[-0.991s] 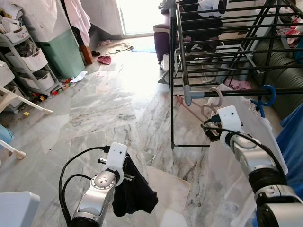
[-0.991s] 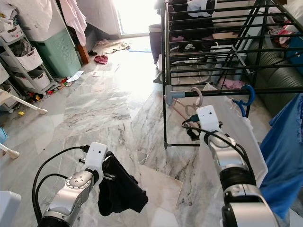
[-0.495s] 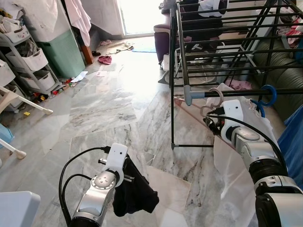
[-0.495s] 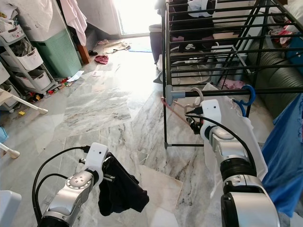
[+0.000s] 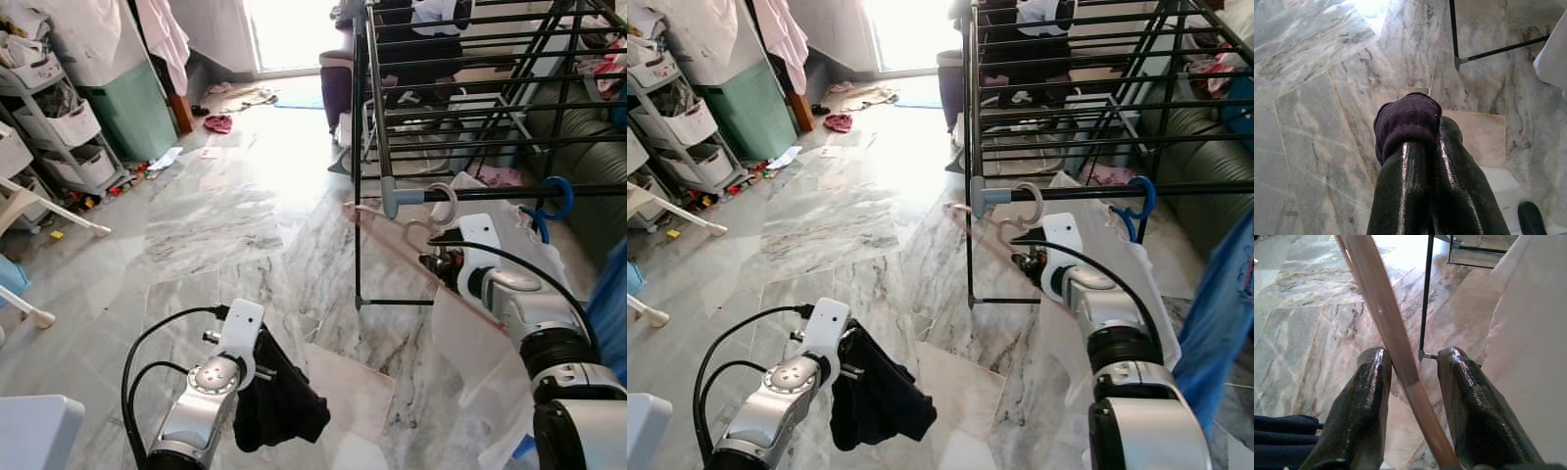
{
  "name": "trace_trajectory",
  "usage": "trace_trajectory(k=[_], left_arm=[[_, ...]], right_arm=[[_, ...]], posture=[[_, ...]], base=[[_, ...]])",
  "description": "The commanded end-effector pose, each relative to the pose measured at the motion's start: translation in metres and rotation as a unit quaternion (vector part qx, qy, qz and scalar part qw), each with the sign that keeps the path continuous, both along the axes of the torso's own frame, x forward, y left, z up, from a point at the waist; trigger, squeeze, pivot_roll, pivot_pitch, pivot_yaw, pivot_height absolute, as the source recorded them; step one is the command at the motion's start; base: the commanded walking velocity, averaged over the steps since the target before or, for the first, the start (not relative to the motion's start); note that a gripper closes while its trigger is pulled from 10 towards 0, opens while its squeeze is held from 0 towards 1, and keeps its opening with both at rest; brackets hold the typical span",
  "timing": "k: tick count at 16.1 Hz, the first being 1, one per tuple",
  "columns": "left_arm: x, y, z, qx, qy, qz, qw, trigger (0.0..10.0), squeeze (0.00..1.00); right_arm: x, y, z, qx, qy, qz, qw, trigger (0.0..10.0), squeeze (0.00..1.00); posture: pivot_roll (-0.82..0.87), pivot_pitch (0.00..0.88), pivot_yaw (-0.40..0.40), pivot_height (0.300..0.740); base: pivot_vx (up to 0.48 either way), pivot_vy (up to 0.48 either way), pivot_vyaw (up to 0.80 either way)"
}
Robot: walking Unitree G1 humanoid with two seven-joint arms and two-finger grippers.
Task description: Hang hanger
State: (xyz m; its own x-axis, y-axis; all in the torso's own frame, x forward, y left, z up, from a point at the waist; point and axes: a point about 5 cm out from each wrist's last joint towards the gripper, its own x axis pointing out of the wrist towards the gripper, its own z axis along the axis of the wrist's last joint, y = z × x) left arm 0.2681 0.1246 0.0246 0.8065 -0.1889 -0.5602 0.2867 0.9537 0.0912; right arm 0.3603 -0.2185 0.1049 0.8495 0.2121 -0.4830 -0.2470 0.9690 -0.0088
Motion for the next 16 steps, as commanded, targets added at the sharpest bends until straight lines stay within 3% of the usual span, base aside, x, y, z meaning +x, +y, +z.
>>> trace_trajectory(k=[1,6,8,13,16], left_arm=[[0.003,0.006,0.005,0.011,-0.010,0.003,1.000,10.0,0.00],[0.003,0.004,0.004,0.008,-0.009,0.003,1.000,10.0,0.00],[0.005,0.006,0.009,0.000,-0.029,0.015,0.999,10.0,0.00],[0.009,0.005,0.014,-0.010,-0.053,0.017,0.998,10.0,0.00],[0.011,0.002,0.015,-0.013,-0.065,0.009,0.998,10.0,0.00]], right_arm=[[-0.001,0.004,-0.003,-0.009,0.014,0.015,1.000,0.0,0.00],[0.000,0.001,0.000,-0.012,0.011,0.008,1.000,0.0,0.00],[0.004,0.000,0.013,0.003,-0.050,-0.028,0.998,0.0,0.00],[-0.021,0.011,0.007,0.003,-0.161,-0.081,0.984,0.0,0.00],[-0.041,0.023,-0.003,0.016,-0.192,-0.125,0.973,0.0,0.00]], posture=[[-0.04,0.000,0.094,0.740],[-0.04,0.000,0.089,0.740],[-0.04,0.000,0.085,0.740],[-0.05,0.000,0.086,0.740],[-0.07,0.000,0.091,0.740]], base=[[0.000,0.000,0.00],[0.000,0.000,0.00],[0.000,0.000,0.00],[0.000,0.000,0.00],[0.000,0.000,0.00]])
